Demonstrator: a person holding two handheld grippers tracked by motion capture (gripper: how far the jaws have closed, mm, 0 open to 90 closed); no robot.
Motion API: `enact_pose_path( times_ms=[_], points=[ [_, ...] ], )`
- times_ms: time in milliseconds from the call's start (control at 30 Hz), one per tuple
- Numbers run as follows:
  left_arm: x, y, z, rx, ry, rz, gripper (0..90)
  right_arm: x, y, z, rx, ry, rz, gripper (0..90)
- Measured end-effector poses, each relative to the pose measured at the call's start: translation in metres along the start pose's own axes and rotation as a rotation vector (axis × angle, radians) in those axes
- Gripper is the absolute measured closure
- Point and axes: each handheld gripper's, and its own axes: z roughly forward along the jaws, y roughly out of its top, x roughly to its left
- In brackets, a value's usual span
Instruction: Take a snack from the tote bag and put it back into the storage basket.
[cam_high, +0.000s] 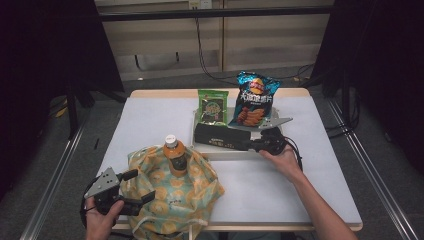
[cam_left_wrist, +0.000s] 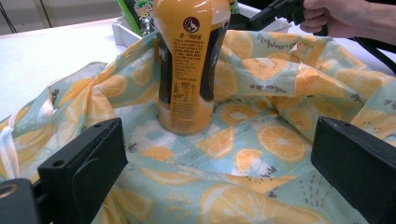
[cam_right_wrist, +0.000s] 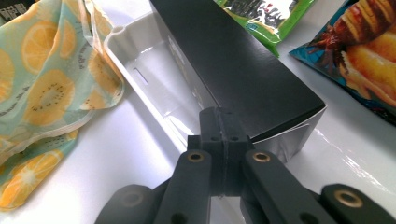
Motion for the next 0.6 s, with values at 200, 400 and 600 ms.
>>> enact_pose_path(
  times_ms=[200, 400, 600],
  points=[
    [0.0001, -0.0003, -0.0007, -0.008, -0.002, -0.01, 3.2, -0.0015, -0.0001, -0.0003, -0.001, -0.026, 0.004, 90.0],
    [-0.0004, 0.0002, -0.0006, -0.002, 0.0, -0.005, 3.2, -0.0018, -0.0002, 0.0004, -0.012, -0.049, 0.01, 90.0],
    [0.0004, 0.0, -0.0008, 0.001, 0.003, -0.002, 3.2, -0.0033, -0.0003, 0.0016, -0.027, -0.086, 0.011, 90.0]
  ],
)
